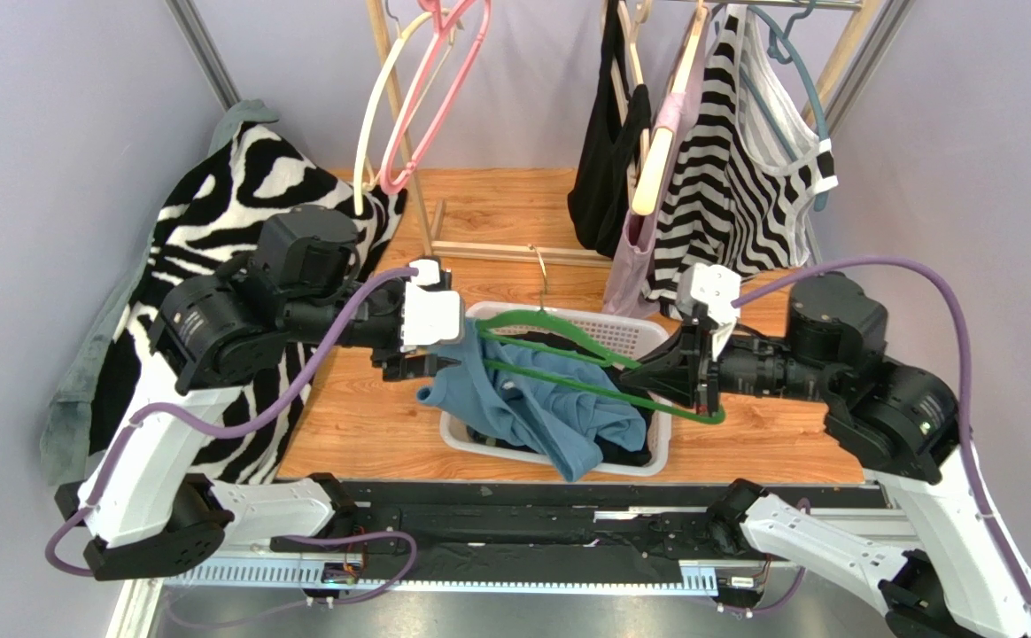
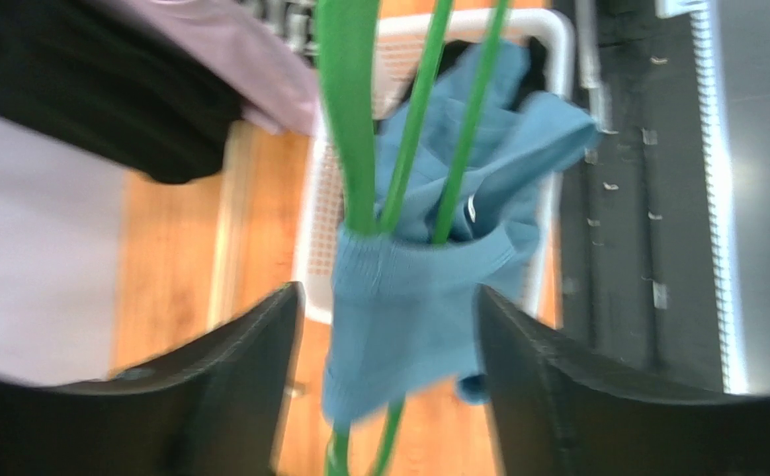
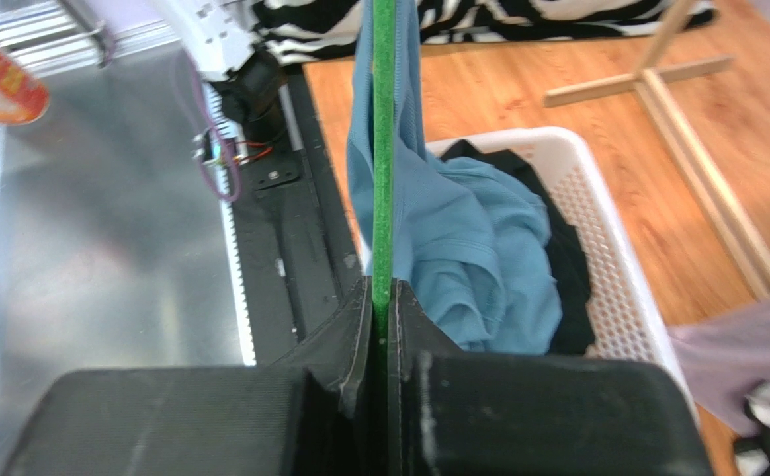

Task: Remove the tank top from the hanger
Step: Place the tank top in the bin.

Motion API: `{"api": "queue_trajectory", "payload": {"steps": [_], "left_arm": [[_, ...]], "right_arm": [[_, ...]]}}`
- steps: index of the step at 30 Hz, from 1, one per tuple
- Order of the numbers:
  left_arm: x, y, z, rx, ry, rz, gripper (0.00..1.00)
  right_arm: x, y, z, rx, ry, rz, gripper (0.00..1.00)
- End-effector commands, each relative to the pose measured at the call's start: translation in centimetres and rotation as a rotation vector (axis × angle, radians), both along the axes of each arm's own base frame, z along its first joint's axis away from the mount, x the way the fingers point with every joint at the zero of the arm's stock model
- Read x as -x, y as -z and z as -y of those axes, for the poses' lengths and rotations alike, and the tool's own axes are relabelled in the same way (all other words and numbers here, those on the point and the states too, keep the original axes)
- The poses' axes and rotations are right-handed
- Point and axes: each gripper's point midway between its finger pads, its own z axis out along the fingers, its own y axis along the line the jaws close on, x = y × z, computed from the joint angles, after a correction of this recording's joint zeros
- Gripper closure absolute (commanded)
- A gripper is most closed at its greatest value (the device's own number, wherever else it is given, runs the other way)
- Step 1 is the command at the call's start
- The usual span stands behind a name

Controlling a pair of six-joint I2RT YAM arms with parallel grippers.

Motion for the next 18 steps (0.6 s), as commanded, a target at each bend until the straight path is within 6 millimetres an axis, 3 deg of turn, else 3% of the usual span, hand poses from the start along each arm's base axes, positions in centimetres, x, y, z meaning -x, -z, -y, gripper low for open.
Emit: {"api": "queue_trajectory", "payload": {"steps": [1, 4, 7, 12, 18], "left_arm": [[-2.5, -5.0, -1.0, 0.145, -0.170, 0.154, 0.03], [-3.3, -6.8, -1.9, 0.205, -0.251, 0.181, 0.03], [-3.8, -7.3, -2.4, 0.248, -0.310, 0.160, 0.03], [-3.1, -3.2, -0.6, 0.217, -0.259, 0.000, 0.03], [-2.2, -0.7, 1.5, 0.213, -0.198, -0.159, 0.04]], "right_arm": [[-0.1, -3.4, 2.5, -0.068, 0.135, 0.095, 1.00], [-0.2, -3.2, 4.1, -0.039, 0.204, 0.110, 1.00], [-0.4, -3.5, 5.3, -0.035, 0.267, 0.138, 1.00], [-0.3, -4.5, 5.9, -0.072, 0.294, 0.162, 1.00], [-0.3, -5.2, 5.8, -0.099, 0.299, 0.171, 1.00]]}}
